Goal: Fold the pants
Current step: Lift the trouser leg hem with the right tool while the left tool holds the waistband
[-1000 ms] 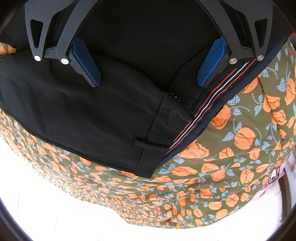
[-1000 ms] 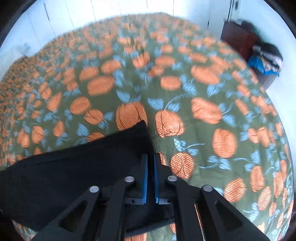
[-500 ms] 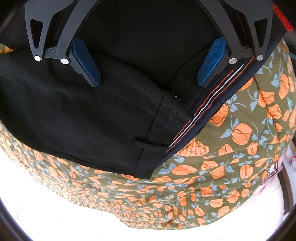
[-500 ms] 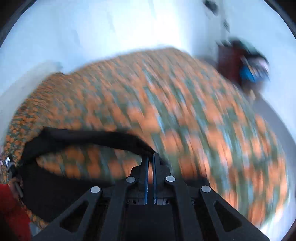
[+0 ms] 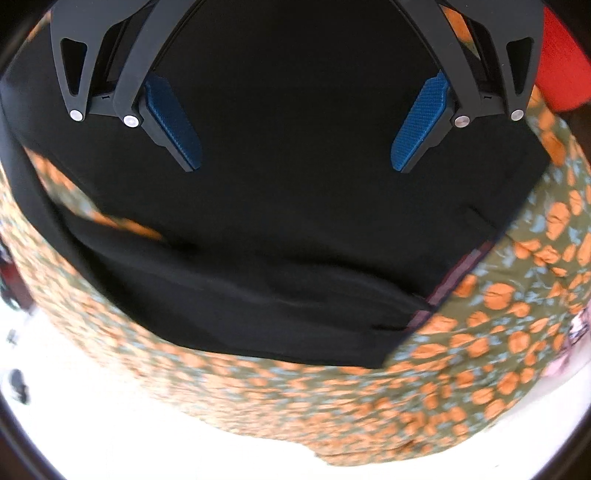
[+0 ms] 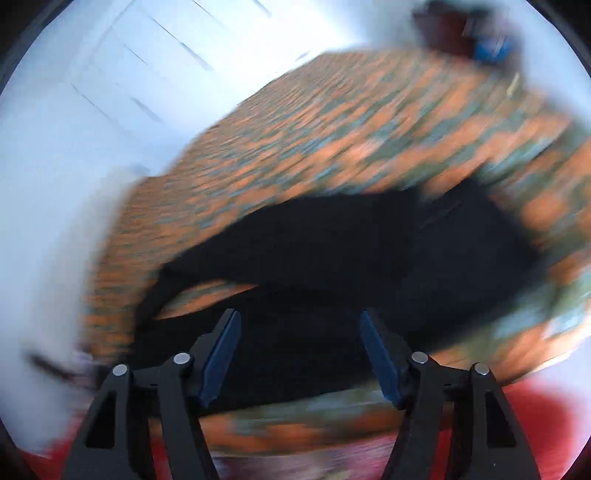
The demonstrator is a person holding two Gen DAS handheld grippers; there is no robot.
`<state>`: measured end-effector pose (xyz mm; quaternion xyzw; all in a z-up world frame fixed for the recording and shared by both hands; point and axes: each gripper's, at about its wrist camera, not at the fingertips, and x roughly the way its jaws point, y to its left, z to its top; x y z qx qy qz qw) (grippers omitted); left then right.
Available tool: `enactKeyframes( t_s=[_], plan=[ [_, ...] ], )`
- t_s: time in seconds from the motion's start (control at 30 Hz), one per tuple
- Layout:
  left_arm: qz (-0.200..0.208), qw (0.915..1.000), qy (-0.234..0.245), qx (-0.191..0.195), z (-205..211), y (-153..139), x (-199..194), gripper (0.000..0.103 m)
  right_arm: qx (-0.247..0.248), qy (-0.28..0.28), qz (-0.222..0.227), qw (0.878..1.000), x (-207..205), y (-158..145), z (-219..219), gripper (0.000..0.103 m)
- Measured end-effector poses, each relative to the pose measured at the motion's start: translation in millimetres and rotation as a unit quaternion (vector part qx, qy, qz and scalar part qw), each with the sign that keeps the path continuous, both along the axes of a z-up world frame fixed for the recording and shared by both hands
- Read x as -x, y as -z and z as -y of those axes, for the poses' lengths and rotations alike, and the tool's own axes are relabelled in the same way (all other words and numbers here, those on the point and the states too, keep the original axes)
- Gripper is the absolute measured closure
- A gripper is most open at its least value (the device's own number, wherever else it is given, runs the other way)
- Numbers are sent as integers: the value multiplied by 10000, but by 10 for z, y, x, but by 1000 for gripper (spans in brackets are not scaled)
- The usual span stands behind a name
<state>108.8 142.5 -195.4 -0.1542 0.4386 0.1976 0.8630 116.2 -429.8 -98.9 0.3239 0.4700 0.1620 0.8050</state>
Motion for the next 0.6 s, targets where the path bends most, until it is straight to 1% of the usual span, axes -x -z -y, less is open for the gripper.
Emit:
enactKeyframes(
  t_s=[0.03,0.07,0.1,0.13,0.2,0.23,0.27,0.33,0.37,0.4,0.43,0.47,0.53,0.6],
  plan=[
    [-60,9998,208,-13,92,22,-27,1,-311,11,-213,9993,-71,150,-89,34],
    [-205,9986,478,-100,190,63,-57,1,-488,150,-402,9979,-144,299,-125,34],
    [-328,9972,640,-217,244,88,-89,1,-462,483,-598,9960,-214,468,-92,34],
    [-444,9954,761,-387,292,110,-104,1,-318,841,-713,9934,-246,567,-17,35],
    [-508,9929,847,-656,331,142,-68,1,-372,1475,-641,9863,-241,641,177,35],
    [-472,9931,863,-644,325,152,-51,1,-384,1821,-574,9808,-233,643,294,35],
    [-440,9936,865,-584,311,167,-31,1,-364,2002,-538,9776,-224,635,354,35],
    [-429,9951,790,-404,249,225,-27,0,-343,2259,-481,9724,-233,629,458,35],
    [-410,9957,753,-338,233,249,-25,0,-323,2378,-481,9696,-253,650,507,37],
    [-378,9962,714,-315,224,267,-27,0,-287,2438,-500,9681,-208,648,527,41],
    [-351,9964,691,-342,230,277,-29,0,-230,2518,-530,9660,-209,664,551,55],
    [-350,9963,685,-384,250,285,-44,0,-128,2606,-574,9637,-212,687,586,74],
    [-398,9958,679,-470,270,291,-81,0,63,2602,-581,9638,-227,709,633,92],
    [-514,9956,668,-419,253,261,-103,0,126,2509,-464,9668,-220,654,639,94]
  ],
)
